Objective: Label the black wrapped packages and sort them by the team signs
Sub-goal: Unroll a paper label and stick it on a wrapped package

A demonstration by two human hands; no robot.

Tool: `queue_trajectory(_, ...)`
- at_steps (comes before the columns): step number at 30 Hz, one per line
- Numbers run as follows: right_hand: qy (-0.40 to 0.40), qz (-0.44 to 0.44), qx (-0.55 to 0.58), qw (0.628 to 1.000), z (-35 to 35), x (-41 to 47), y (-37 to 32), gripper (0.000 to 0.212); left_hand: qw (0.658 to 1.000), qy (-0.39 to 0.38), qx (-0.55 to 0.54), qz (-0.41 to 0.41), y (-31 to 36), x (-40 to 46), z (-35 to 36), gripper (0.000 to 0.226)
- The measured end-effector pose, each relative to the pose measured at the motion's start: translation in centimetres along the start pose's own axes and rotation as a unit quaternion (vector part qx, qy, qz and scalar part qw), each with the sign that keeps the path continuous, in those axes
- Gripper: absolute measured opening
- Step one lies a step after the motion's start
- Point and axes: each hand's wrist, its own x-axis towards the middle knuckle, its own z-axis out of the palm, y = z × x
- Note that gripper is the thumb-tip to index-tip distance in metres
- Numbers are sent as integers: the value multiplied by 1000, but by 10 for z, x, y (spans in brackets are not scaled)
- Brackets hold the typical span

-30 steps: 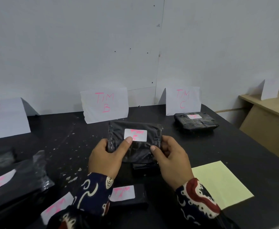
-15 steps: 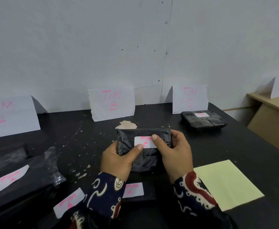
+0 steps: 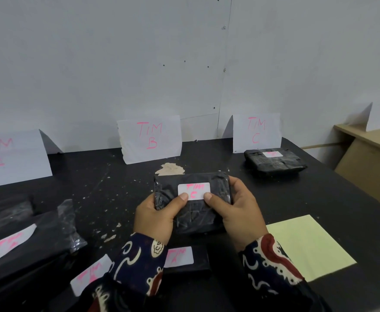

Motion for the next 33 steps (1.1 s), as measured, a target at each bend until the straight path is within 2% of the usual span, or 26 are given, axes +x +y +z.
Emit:
queue_trajectory(6, -10, 14, 14, 1000, -3, 1, 4, 29, 999, -12, -9, -33, -1, 3, -1, 9)
queue_trajectory(11, -10, 13, 4, 1000, -7, 0, 8, 29, 999, -14, 47, 9, -3, 1, -1, 8)
queue_trajectory(15, -19, 20, -5, 1000, -11, -1, 9, 29, 994, -28, 99, 27, -3, 4, -3, 19)
queue_trajectory(19, -27, 25, -17, 999, -15, -2, 6, 32, 998, -11, 64, 25, -5, 7, -4, 27)
queue_trajectory(25, -36, 24, -44, 998, -19, -5, 1, 34, 993, 28, 104, 57, -9, 7, -2, 9)
queue_trajectory(27, -30, 27, -42, 998, -19, -4, 1, 31, 991, 35, 113, 65, -10, 6, 0, 8)
queue_trajectory(29, -13, 34, -37, 999, -19, -3, 1, 20, 990, 26, 114, 73, -10, 4, 1, 9)
queue_trajectory(30, -1, 38, -35, 999, -19, -3, 1, 14, 990, 15, 113, 79, -10, 3, 2, 10)
queue_trajectory(33, 52, 32, -38, 997, -20, -1, 0, 14, 989, -43, 108, 90, -10, -1, 4, 21)
